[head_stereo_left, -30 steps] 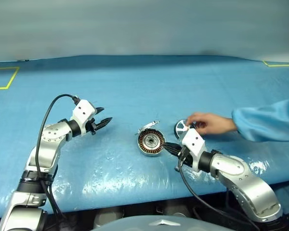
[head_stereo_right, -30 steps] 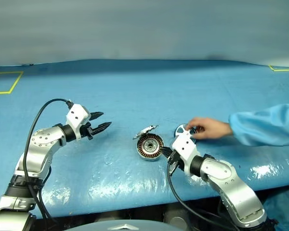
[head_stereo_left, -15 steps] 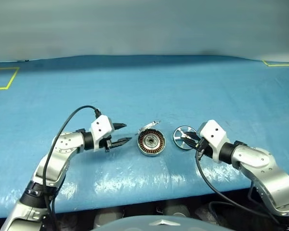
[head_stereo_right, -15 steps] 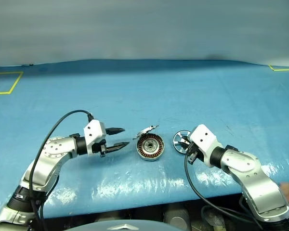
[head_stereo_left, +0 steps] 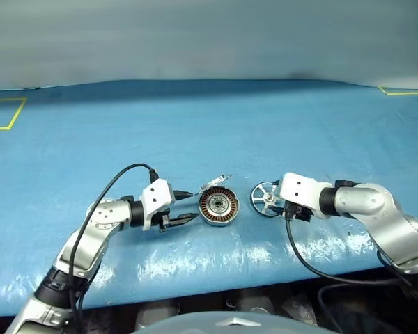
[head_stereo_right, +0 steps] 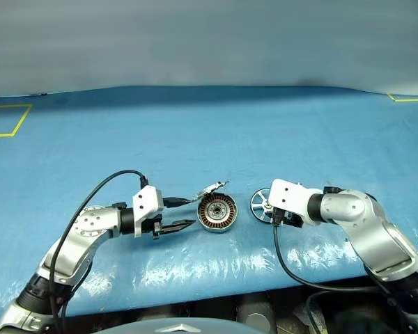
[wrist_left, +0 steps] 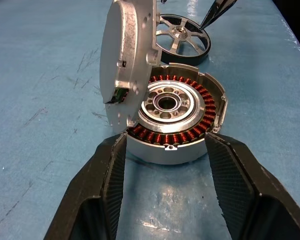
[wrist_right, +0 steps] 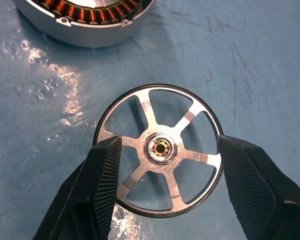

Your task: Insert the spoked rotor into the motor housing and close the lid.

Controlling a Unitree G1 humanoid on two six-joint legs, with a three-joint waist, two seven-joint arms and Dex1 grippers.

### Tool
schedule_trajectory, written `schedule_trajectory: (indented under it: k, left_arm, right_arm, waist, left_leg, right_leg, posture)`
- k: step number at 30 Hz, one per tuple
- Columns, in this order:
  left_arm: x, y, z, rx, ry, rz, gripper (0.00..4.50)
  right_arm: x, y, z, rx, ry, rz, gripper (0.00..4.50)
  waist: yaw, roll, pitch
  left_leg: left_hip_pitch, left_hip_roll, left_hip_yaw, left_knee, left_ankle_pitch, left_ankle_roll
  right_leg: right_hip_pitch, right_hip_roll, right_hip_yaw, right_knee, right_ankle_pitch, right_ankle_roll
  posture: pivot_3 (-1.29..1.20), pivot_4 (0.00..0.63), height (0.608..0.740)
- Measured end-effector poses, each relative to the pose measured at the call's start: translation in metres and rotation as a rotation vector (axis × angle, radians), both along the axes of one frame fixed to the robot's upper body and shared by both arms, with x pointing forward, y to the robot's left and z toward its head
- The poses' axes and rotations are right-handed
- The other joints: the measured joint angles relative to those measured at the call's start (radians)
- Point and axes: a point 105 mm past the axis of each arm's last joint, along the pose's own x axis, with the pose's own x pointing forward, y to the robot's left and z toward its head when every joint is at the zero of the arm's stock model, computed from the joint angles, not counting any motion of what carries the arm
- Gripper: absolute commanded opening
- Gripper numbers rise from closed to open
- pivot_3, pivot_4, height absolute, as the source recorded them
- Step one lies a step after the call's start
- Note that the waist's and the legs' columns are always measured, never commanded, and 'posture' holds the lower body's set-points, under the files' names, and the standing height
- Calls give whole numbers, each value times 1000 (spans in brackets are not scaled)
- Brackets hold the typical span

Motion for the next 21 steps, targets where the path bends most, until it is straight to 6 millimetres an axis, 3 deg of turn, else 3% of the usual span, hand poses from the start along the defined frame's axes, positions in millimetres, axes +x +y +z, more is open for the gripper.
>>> schedule_trajectory:
  k: [14,17,20,21]
  left_arm:
    - [-1,2,-5,5,-8,32,2654]
    - [-1,2,-6,8,-12,42,2654]
    - [-1,2,-6,12,-15,43,2654]
    - [-1,2,-6,10,-17,42,2654]
  right_arm:
    - [12,-6,-24,-75,89,40,3192]
    - [10,-4,-26,-85,96,62,2656]
    - [11,-5,-22,-84,88,64,1791]
    - [11,-5,-21,-82,87,63,1771]
  waist:
    - [1,0,0]
    - [2,0,0]
    - [1,0,0]
    - [1,0,0]
  left_leg:
    - [0,0,2,0,0,1]
    - [0,0,2,1,0,1]
    - [1,0,2,1,0,1]
    - [1,0,2,1,0,1]
  right_leg:
    - [0,0,1,0,3,-3]
    - [0,0,1,0,3,-2]
    - [1,0,1,0,2,-2]
    - [1,0,1,0,2,-2]
  posture:
    - [0,150,740]
    - [0,150,740]
    - [0,150,740]
    - [0,150,740]
